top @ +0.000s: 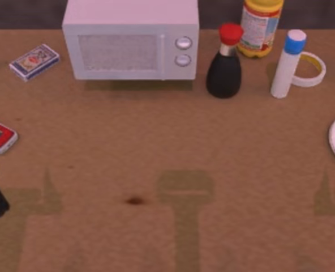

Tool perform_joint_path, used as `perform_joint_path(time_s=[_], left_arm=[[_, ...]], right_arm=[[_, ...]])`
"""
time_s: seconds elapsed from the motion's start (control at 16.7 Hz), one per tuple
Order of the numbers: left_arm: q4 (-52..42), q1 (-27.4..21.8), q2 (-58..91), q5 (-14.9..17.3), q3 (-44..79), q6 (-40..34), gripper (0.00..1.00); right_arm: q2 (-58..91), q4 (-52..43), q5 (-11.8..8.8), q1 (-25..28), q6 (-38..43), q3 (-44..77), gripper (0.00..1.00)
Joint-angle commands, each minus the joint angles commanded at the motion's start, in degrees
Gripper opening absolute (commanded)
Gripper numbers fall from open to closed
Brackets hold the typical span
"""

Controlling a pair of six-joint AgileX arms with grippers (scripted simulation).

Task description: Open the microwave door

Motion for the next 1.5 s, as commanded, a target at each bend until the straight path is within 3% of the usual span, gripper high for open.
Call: perform_joint_path(time_s=[0.3, 0.6, 1.08, 1.5], left_arm=[[-2.07, -0.86, 2.73, 0.07, 2.39, 0.26, 1.00], [-11.07, -4.85, 15.92, 0.06, 15.92, 0.06, 1.00], [-29.91, -15.28, 51.53, -1.84, 58.48, -7.22, 1.00], [-46.96, -25.02, 89.28, -6.54, 101.88, -18.42, 1.00]], right_arm=[[0.00, 0.00, 0.00, 0.00, 0.00, 0.00, 1.00], [0.00, 0.00, 0.00, 0.00, 0.00, 0.00, 1.00], [0.00, 0.00, 0.00, 0.00, 0.00, 0.00, 1.00], [0.00, 0.00, 0.00, 0.00, 0.00, 0.00, 1.00]])
